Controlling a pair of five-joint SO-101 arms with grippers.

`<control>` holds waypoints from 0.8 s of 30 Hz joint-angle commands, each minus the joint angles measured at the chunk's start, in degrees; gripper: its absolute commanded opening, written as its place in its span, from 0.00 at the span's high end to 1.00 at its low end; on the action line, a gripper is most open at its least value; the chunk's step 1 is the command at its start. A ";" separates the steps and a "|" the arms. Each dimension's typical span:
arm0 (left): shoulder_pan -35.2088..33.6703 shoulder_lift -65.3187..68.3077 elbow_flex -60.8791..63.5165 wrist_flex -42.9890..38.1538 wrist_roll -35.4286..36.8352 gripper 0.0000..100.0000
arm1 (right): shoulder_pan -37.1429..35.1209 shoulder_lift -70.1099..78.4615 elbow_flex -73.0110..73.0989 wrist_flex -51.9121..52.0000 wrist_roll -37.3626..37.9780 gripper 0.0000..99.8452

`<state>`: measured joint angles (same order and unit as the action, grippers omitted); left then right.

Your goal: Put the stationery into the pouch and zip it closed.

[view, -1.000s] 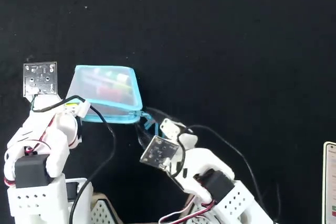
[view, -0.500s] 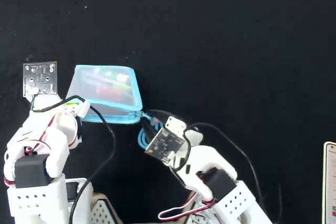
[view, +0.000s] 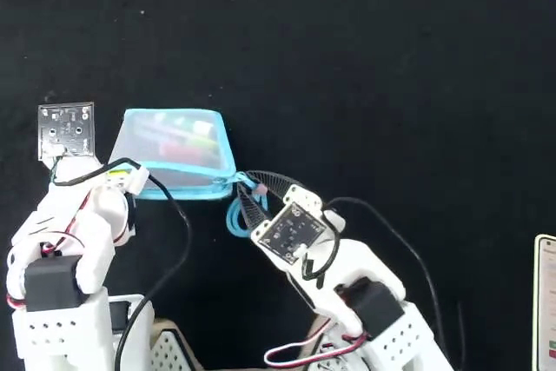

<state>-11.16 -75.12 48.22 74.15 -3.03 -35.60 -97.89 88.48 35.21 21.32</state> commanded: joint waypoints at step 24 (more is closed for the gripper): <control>-0.40 -0.44 -4.35 -0.79 0.62 0.97 | 2.20 -1.01 1.01 0.62 -4.13 0.99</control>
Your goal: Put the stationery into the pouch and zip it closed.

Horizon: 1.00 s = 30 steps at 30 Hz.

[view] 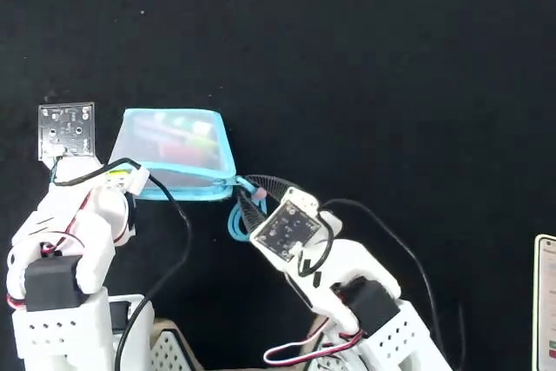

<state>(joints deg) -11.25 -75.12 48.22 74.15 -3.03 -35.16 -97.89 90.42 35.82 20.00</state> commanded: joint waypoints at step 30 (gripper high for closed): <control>-0.31 -0.44 -4.35 -0.70 0.62 0.97 | 6.24 -1.10 0.04 -6.51 -13.36 0.99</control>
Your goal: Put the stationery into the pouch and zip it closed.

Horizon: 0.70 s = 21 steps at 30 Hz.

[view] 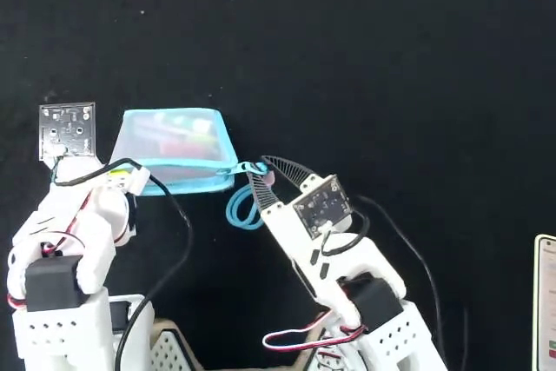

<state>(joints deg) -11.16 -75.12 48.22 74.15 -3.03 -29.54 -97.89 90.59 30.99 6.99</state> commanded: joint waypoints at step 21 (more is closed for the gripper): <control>-0.22 0.18 -13.32 -0.70 0.26 0.97 | -3.08 -0.40 -15.08 4.48 7.74 0.99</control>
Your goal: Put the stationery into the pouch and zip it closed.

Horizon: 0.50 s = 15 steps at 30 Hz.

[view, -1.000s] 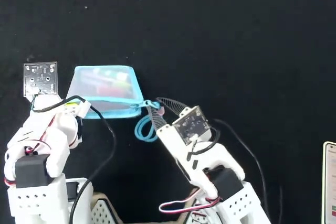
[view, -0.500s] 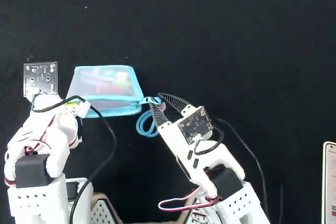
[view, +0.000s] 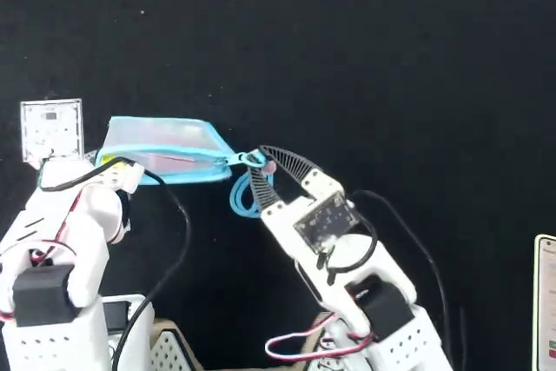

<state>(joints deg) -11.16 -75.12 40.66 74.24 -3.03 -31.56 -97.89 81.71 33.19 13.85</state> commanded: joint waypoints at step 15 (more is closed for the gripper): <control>8.40 12.84 -12.62 -0.62 -3.08 0.97 | -1.14 24.92 -28.00 3.87 1.85 0.99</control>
<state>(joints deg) -4.31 -67.47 35.74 74.24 -5.67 -32.44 -78.99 62.73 37.05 14.46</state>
